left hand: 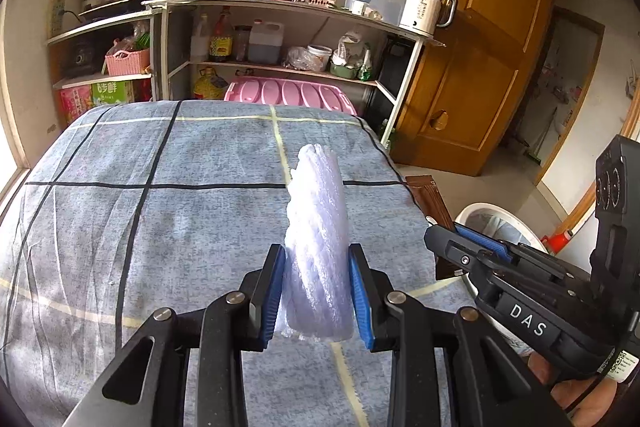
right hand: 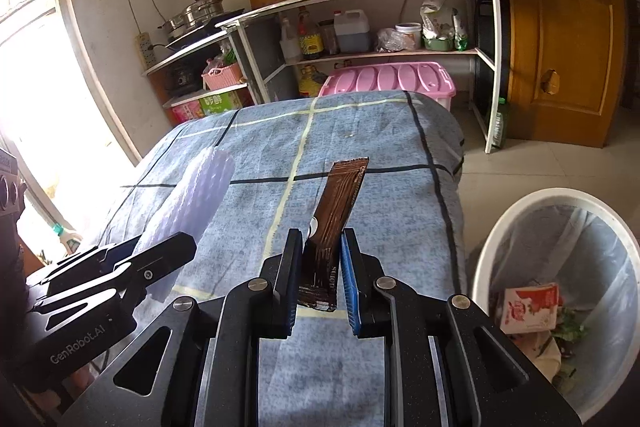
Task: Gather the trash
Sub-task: 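Carry the foam sleeve and brown packet over the bin with both grippers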
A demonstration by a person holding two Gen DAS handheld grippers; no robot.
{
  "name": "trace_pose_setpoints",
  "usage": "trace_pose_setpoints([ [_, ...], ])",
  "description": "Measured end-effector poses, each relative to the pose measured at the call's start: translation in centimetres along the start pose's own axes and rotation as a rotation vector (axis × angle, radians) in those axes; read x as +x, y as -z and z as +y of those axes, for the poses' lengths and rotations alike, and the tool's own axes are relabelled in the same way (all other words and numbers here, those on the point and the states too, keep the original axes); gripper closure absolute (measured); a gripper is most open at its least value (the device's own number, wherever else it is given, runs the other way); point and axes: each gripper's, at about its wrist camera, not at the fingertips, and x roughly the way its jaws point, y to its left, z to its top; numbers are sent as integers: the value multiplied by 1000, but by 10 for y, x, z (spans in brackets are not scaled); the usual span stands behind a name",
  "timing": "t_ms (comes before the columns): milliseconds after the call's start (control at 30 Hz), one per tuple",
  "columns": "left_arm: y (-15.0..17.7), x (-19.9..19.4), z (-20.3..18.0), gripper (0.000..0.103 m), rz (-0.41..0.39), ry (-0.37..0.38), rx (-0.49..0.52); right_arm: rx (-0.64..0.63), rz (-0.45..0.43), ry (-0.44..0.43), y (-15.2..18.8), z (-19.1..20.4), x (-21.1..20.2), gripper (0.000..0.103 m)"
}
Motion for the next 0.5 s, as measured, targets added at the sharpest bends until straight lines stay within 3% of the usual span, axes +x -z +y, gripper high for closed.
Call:
trace_pose_setpoints([
  [500, 6, 2, -99, 71, 5, 115, 140, 115, -58, 103, 24, -87, -72, 83],
])
